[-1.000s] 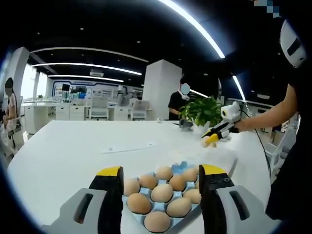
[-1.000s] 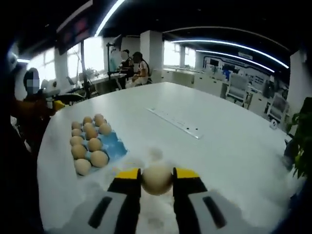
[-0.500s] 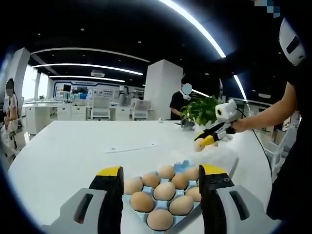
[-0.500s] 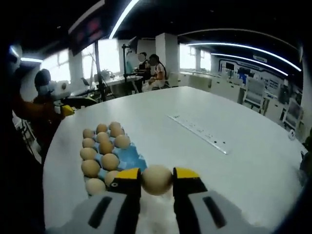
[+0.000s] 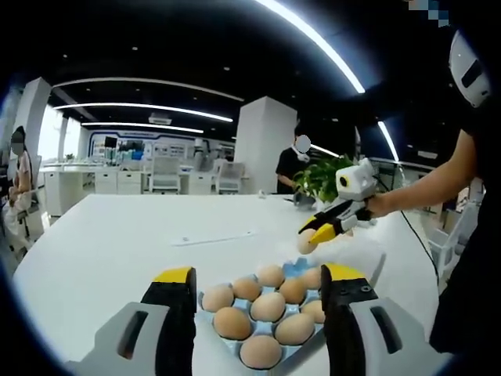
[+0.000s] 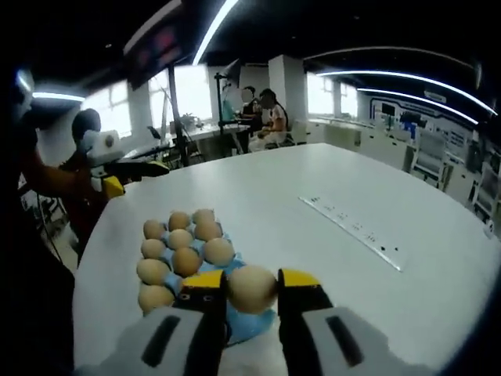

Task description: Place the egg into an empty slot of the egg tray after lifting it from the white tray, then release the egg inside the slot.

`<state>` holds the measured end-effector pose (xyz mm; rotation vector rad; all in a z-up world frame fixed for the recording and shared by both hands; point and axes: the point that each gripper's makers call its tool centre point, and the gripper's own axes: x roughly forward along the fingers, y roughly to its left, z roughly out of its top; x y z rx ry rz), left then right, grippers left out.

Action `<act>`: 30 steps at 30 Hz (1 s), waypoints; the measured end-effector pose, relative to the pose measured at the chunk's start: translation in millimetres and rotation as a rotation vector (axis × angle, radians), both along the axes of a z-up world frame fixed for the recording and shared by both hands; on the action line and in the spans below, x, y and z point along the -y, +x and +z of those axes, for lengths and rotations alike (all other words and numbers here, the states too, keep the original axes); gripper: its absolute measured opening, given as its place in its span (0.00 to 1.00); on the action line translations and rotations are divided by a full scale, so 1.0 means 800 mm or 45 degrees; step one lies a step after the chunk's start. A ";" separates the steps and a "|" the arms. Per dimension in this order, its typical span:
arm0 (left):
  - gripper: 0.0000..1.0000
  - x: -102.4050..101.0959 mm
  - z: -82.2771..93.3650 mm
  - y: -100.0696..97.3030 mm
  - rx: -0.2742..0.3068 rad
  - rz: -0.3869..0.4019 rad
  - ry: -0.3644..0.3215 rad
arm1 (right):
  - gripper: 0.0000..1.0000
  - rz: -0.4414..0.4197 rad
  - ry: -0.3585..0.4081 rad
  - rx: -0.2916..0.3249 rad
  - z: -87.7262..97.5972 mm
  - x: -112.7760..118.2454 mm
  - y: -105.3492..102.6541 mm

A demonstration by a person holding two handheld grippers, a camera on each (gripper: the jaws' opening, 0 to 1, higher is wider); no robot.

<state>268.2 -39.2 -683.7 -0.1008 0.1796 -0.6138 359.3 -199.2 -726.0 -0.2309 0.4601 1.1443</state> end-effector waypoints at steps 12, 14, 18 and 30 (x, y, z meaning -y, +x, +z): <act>0.64 -0.003 -0.004 -0.006 -0.011 0.002 -0.001 | 0.25 0.074 -0.004 -0.041 -0.018 -0.040 -0.006; 0.64 -0.004 -0.003 -0.006 -0.008 0.004 -0.001 | 0.25 0.084 -0.011 -0.059 -0.023 -0.043 -0.008; 0.63 -0.007 -0.004 -0.007 -0.013 0.012 0.001 | 0.25 0.098 -0.029 -0.067 -0.031 -0.048 -0.009; 0.62 -0.003 -0.005 -0.010 -0.019 0.002 -0.007 | 0.25 0.147 -0.090 -0.089 -0.048 -0.054 -0.016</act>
